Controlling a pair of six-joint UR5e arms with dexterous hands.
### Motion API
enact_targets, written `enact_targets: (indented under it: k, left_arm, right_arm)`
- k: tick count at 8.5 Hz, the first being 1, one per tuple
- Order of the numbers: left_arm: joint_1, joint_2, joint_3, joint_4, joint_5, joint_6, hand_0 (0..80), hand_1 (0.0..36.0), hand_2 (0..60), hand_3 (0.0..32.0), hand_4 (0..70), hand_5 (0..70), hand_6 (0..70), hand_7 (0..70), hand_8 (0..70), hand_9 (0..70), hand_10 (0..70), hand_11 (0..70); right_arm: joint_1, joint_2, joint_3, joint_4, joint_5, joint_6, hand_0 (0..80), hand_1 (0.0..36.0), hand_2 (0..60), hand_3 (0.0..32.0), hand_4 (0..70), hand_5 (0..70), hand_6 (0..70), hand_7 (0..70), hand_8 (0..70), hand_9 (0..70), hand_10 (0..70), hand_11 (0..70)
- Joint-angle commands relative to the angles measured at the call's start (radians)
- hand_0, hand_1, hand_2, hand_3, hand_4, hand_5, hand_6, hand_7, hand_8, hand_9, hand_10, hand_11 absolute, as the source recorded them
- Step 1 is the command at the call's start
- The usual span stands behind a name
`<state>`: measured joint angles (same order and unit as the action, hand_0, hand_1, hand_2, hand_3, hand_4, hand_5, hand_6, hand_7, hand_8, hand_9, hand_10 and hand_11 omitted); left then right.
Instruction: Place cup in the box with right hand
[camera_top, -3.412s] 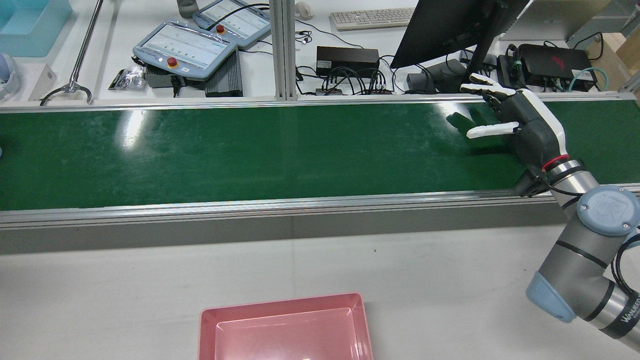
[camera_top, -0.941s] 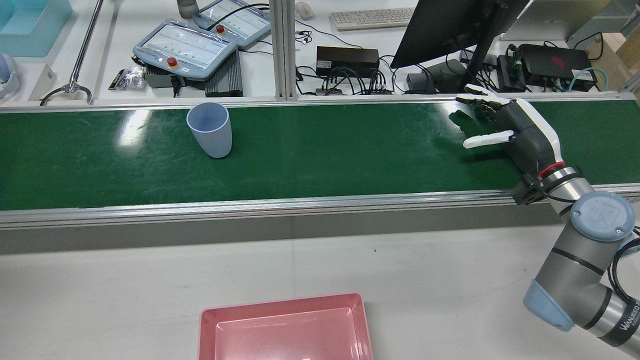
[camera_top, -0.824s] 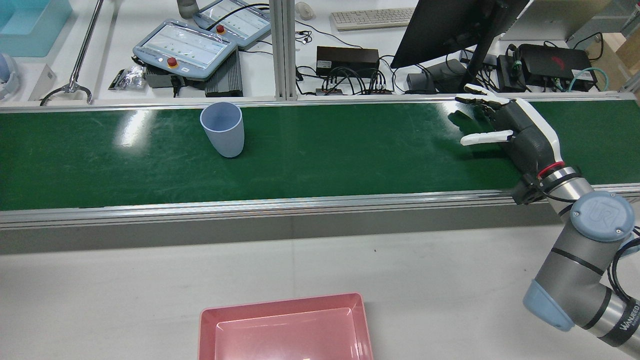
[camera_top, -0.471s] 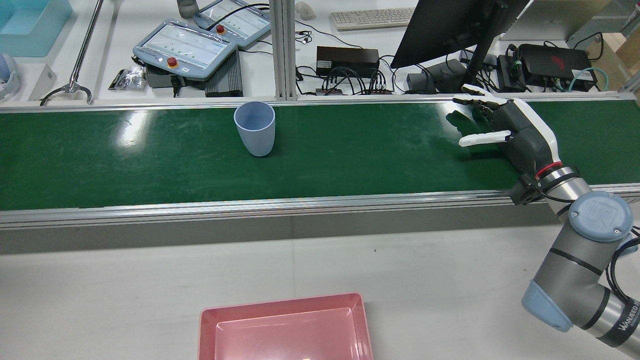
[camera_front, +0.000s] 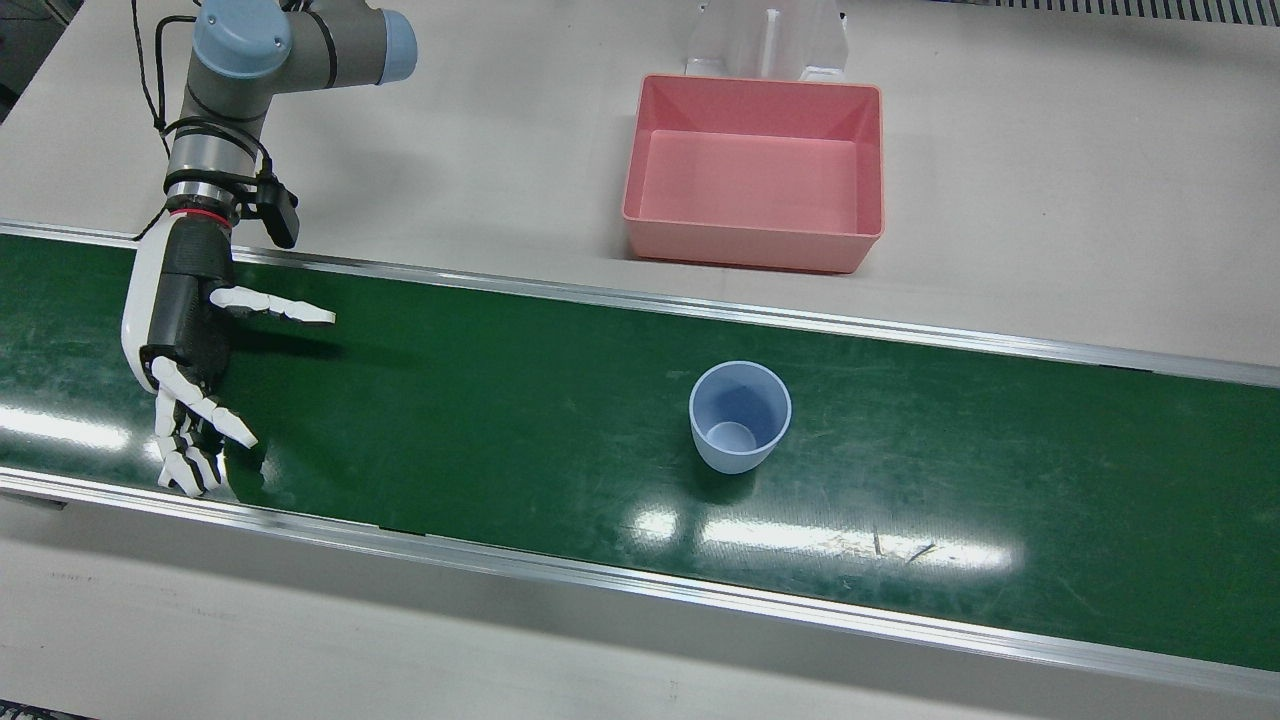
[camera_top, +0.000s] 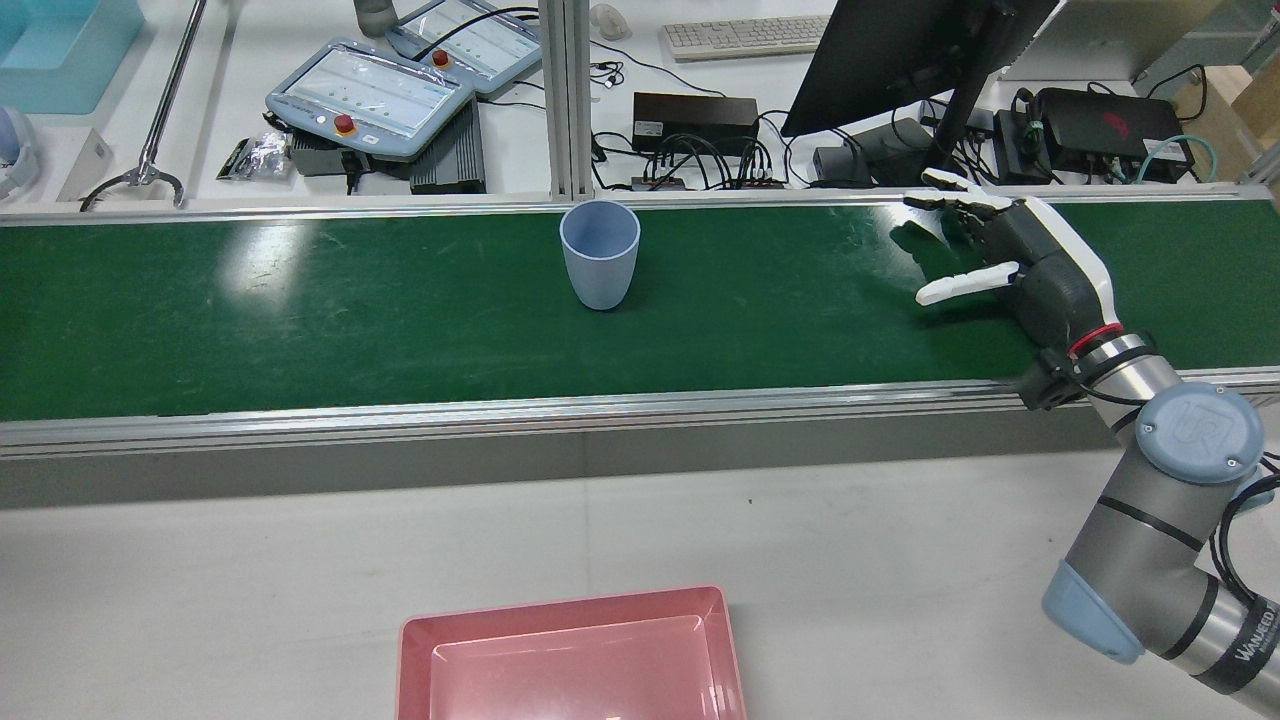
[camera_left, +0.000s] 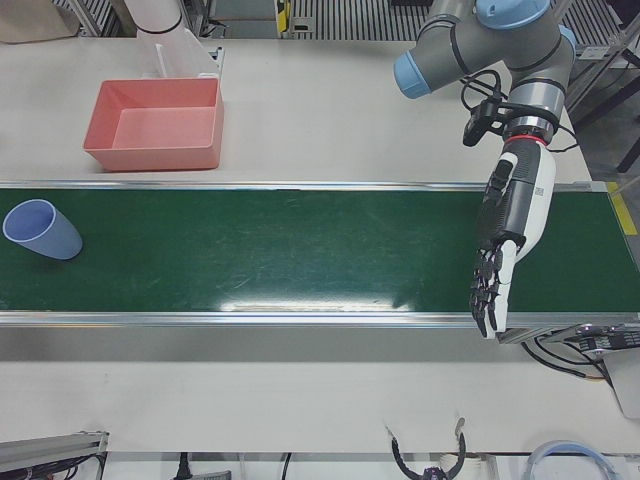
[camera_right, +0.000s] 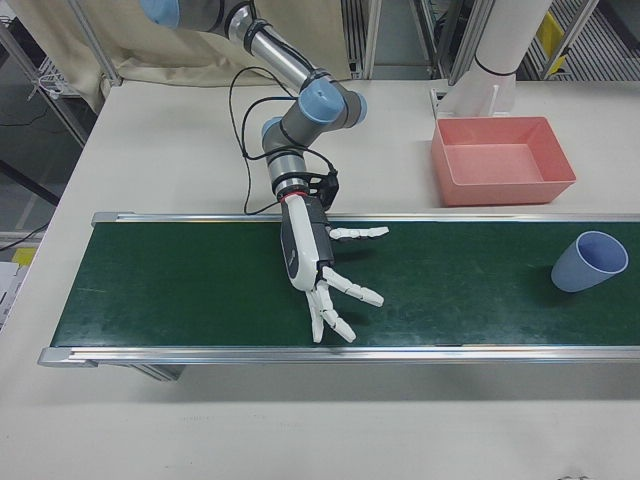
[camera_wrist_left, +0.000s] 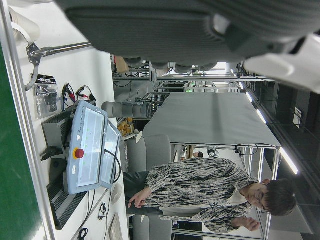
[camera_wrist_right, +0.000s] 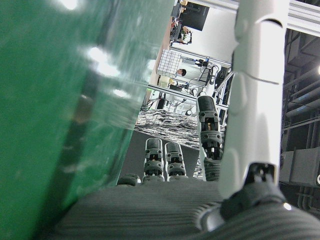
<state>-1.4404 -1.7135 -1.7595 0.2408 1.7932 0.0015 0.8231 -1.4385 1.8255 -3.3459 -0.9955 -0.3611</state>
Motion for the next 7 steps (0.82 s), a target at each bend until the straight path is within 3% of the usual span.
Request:
enact_targets:
  k: [1, 2, 3, 4, 5, 7]
  left_arm:
    - [0.0, 0.0, 0.0, 0.0, 0.0, 0.0, 0.0, 0.0, 0.0, 0.0, 0.0, 0.0, 0.0, 0.0, 0.0, 0.0, 0.0, 0.0]
    - [0.0, 0.0, 0.0, 0.0, 0.0, -0.002, 0.0, 0.0, 0.0, 0.0, 0.0, 0.0, 0.0, 0.0, 0.0, 0.0, 0.0, 0.0]
    - [0.0, 0.0, 0.0, 0.0, 0.0, 0.0, 0.0, 0.0, 0.0, 0.0, 0.0, 0.0, 0.0, 0.0, 0.0, 0.0, 0.0, 0.0]
    - [0.0, 0.0, 0.0, 0.0, 0.0, 0.0, 0.0, 0.0, 0.0, 0.0, 0.0, 0.0, 0.0, 0.0, 0.0, 0.0, 0.0, 0.0]
    - [0.0, 0.0, 0.0, 0.0, 0.0, 0.0, 0.0, 0.0, 0.0, 0.0, 0.0, 0.0, 0.0, 0.0, 0.0, 0.0, 0.0, 0.0]
    - [0.0, 0.0, 0.0, 0.0, 0.0, -0.002, 0.0, 0.0, 0.0, 0.0, 0.0, 0.0, 0.0, 0.0, 0.0, 0.0, 0.0, 0.0]
  right_arm:
    - [-0.001, 0.001, 0.0, 0.0, 0.0, -0.001, 61.8, 18.8, 2.0, 0.0, 20.4, 7.6, 6.0, 19.7, 10.4, 18.6, 0.0, 1.8]
    - [0.001, 0.0, 0.0, 0.0, 0.0, -0.001, 62.5, 17.9, 0.0, 0.0, 21.7, 7.6, 6.0, 19.9, 10.4, 18.7, 0.0, 1.8]
    - [-0.001, 0.0, 0.0, 0.0, 0.0, -0.002, 59.4, 21.4, 8.4, 0.0, 16.7, 7.5, 6.0, 19.9, 10.4, 18.7, 0.0, 1.7]
    - [-0.001, 0.0, -0.002, 0.0, 0.0, -0.004, 61.2, 18.6, 2.2, 0.0, 20.0, 7.5, 5.9, 19.8, 10.3, 18.5, 0.0, 1.6]
    - [-0.001, 0.0, -0.003, 0.0, 0.0, -0.004, 59.7, 20.3, 6.6, 0.0, 18.0, 7.4, 5.9, 19.8, 10.3, 18.5, 0.0, 1.6]
    - [-0.001, 0.0, -0.003, 0.0, 0.0, -0.004, 60.3, 18.2, 2.3, 0.0, 21.4, 7.2, 6.0, 20.2, 10.3, 18.7, 0.0, 1.7]
